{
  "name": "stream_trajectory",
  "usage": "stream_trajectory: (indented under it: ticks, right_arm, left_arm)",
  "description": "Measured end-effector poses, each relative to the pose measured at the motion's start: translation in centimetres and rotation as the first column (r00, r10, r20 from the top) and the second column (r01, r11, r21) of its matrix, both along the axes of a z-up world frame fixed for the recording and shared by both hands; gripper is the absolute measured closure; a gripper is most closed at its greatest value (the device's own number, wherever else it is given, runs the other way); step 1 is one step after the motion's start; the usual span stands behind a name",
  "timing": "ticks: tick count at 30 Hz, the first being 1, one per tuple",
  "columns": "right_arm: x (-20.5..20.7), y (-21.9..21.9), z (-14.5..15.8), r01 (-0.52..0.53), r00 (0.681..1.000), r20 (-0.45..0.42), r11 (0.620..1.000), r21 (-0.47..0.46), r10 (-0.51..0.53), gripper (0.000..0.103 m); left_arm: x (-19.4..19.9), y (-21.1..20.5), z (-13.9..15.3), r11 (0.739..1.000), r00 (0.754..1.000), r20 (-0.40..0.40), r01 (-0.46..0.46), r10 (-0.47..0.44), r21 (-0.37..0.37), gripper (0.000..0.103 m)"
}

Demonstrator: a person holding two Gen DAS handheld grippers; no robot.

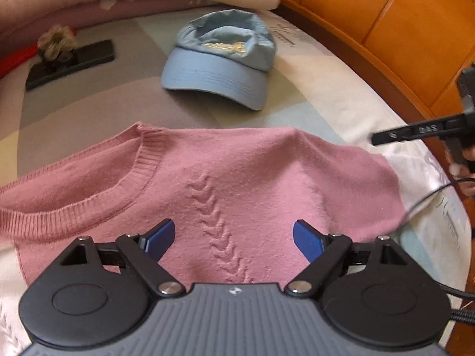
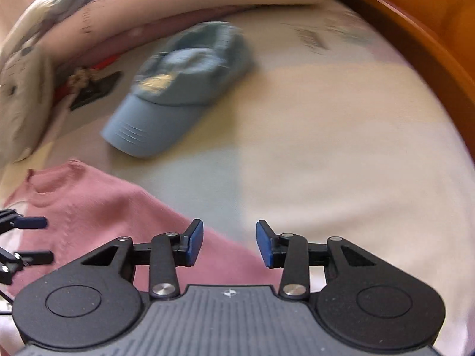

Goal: Fold clothes

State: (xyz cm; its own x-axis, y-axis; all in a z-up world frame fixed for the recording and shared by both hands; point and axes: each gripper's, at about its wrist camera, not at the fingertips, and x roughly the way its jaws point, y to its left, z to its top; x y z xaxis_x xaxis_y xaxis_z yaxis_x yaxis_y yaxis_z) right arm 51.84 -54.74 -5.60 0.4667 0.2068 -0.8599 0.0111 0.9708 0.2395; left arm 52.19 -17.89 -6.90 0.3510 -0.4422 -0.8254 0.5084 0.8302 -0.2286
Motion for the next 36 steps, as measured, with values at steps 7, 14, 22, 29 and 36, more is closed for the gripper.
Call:
stream_trajectory:
  ticks: [7, 14, 22, 29, 36]
  right_arm:
    - [-7.3, -6.0, -0.3, 0.246, 0.966, -0.077, 0.969, -0.013, -0.246, 0.057]
    - [-9.0, -8.1, -2.5, 0.36, 0.927, 0.003, 0.887, -0.288, -0.376, 0.029]
    - [-9.0, -9.7, -3.1, 0.455, 0.884, 0.039, 0.84, -0.296, -0.465, 0.02]
    - [-8.8, -9.0, -3.7, 0.475, 0.876, 0.07, 0.826, -0.305, -0.478, 0.008]
    - [-8.6, -8.8, -4.0, 0.506, 0.856, 0.074, 0.802, -0.317, -0.511, 0.0]
  left_arm:
    - [0.1, -2.2, -0.4, 0.999, 0.999, 0.007, 0.039, -0.039, 0.038, 0.017]
    - [3.3, -5.7, -1.0, 0.999, 0.998, 0.061, 0.021, -0.023, 0.043, 0.017]
    - [8.0, -9.0, -2.7, 0.996, 0.999, 0.039, 0.004, -0.007, 0.084, 0.014]
    - [6.3, -9.0, -1.6, 0.998, 0.997, -0.034, 0.063, -0.062, 0.013, 0.015]
    - [8.5, -11.1, -2.5, 0.996, 0.996, -0.039, 0.085, -0.084, 0.023, 0.01]
